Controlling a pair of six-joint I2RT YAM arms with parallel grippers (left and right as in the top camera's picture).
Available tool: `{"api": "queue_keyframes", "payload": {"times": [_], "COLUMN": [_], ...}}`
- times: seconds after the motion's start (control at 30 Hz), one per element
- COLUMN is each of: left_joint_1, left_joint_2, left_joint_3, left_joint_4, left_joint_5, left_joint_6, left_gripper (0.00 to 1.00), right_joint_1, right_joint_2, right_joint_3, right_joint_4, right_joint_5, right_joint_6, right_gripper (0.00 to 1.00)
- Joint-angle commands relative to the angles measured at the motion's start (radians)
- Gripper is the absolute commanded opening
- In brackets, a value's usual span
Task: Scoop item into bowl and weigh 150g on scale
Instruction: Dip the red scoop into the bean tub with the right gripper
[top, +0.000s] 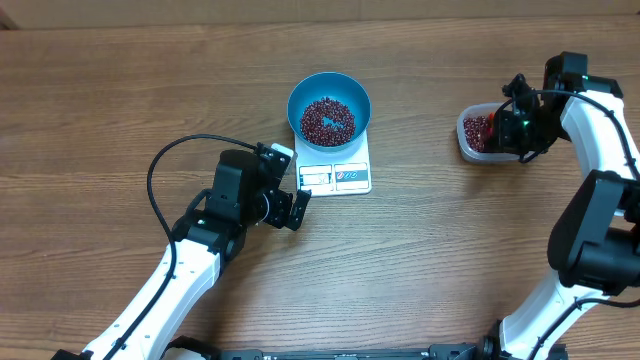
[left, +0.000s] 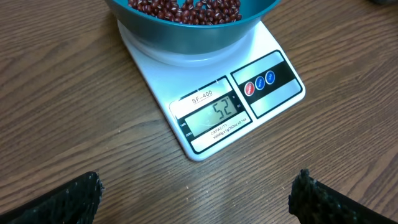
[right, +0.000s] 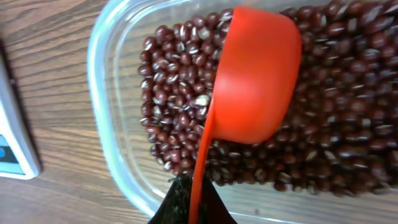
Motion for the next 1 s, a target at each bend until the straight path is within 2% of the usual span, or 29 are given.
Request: {"api": "queue_keyframes", "payload": {"times": [0.0, 0.2, 0.53, 0.97], "left_joint_1": [-0.002, -0.002, -0.002, -0.002], "left_joint_2": [0.006, 0.006, 0.006, 0.006], "left_joint_3": [-0.004, -0.004, -0.004, -0.004], "left_joint_4": [0.001, 0.001, 0.001, 0.001], "left_joint_5": [-0.006, -0.006, -0.006, -0.006], "left_joint_6": [-0.010, -0.010, -0.010, -0.010], "left_gripper": [1.00, 1.00, 1.00, 1.00], "right_joint_1": [-0.023, -0.093, -0.177, -0.292], "right_joint_2": [0.017, 0.017, 0.017, 0.017], "right_joint_3": [0.000, 0.000, 0.000, 0.000], "right_joint_4": [-0.012, -0.017, -0.045, -0.079], "right_joint_5": [-0.129, -0.265, -0.304, -0.503], "right_joint_6": [-0.007, -0.007, 0.003, -0.035], "right_gripper": [0.04, 0.04, 0.04, 0.04]}}
